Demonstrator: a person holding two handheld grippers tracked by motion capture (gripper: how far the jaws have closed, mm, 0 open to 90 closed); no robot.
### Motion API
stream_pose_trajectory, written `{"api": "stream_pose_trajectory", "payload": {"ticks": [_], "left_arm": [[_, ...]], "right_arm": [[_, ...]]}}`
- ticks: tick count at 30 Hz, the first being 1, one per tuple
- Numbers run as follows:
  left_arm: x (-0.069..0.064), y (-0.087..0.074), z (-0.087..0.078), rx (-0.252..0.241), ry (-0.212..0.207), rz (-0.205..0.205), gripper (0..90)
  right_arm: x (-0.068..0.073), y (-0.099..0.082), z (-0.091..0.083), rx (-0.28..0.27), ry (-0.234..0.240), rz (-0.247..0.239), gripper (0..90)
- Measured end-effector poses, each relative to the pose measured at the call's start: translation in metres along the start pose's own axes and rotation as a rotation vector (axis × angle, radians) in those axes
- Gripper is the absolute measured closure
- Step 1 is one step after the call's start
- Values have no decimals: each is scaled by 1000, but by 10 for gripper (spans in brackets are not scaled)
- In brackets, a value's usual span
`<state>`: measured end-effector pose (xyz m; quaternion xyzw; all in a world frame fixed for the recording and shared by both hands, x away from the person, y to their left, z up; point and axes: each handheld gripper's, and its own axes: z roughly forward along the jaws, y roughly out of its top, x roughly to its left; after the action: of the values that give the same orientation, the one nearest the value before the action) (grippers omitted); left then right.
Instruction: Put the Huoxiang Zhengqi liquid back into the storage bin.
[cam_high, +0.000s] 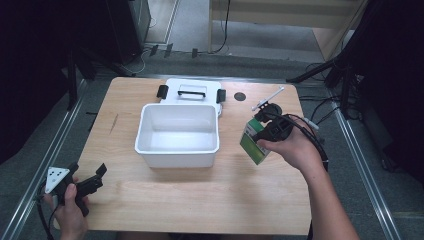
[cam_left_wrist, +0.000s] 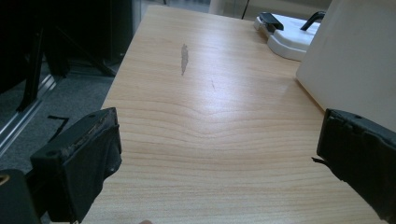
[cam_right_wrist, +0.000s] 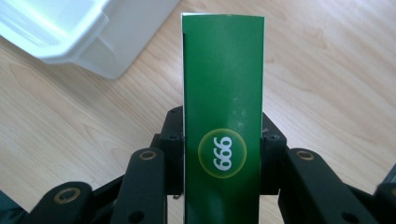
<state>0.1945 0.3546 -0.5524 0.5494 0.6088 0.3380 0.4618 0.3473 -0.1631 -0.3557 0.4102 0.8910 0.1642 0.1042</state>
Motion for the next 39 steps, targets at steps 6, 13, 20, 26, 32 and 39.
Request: {"api": "stream_pose_trajectory", "payload": {"ticks": [6,13,20,26,32,39], "left_arm": [[0,0,0,1,0,-2,4],[0,0,0,2,-1,-3,4],[0,0,0,5,-3,-4,4],[0,0,0,4,-2,-4,4],[0,0,0,7,-4,-4,4],[1,0,0,8,-4,-4,4]], "right_arm": [[8,21,-18,-21,-7,-42,644],[19,42,-33,-41,5,-154,643],[27,56,-45,-83,28,-349,647],[35,67,-53,-126,45,-462,647],[43,74,-55,-133,93,-493,646],[58,93,-58,-143,130,-521,647]]}}
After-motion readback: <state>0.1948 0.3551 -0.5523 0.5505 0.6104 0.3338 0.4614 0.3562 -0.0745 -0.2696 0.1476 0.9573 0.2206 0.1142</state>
